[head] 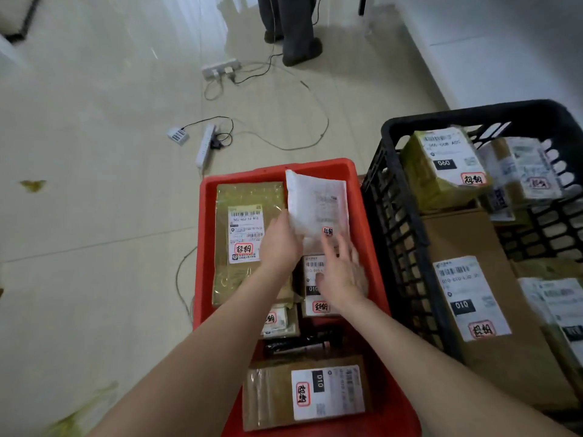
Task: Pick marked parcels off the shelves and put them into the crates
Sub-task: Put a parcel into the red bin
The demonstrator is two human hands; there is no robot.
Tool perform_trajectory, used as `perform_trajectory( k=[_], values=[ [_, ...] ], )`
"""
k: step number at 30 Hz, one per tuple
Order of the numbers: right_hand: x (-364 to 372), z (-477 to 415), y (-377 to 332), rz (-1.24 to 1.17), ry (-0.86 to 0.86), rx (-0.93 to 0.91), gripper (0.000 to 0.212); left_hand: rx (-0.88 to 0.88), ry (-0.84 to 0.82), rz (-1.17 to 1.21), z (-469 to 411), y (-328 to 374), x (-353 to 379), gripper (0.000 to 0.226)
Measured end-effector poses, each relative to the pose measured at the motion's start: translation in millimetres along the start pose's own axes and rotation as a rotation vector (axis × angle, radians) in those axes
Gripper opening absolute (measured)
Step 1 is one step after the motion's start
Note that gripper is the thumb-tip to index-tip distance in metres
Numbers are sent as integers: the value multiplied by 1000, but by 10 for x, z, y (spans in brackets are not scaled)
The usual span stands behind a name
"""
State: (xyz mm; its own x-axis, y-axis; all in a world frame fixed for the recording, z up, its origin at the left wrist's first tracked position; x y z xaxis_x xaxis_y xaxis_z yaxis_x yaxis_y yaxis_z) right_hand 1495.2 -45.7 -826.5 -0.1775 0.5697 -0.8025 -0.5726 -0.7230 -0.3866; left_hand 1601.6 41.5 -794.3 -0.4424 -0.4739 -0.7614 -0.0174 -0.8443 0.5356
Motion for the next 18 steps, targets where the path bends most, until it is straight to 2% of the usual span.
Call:
perform_trajectory(
  k=[4,7,12,18],
  values=[
    [196,-265,55,114,-136,19,86,287,-102,-549,24,107,249,63],
    [309,-436,82,139,-200,24,85,352,-234,-814,15,32,495,64],
    [374,-542,98,165,-226,-1,85,379,-263,-924,-31,-35,615,64],
    [206,-173,153,103,-128,39,79,367,-289,-875,204,-90,461,73]
  ],
)
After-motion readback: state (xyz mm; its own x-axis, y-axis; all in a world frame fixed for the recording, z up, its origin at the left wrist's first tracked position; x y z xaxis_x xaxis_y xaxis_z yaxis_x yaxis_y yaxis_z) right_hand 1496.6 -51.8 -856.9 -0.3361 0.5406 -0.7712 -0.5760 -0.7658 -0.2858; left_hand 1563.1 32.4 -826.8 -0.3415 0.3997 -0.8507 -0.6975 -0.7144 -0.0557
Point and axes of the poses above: each hand's wrist, its own z-axis away from the middle knuckle, its own x-axis out of the palm, y = z × x, the point moved 8 cm from there along -z, towards the middle knuckle, and after that the axes turned 1 degree about z, right-handed, at the moved point
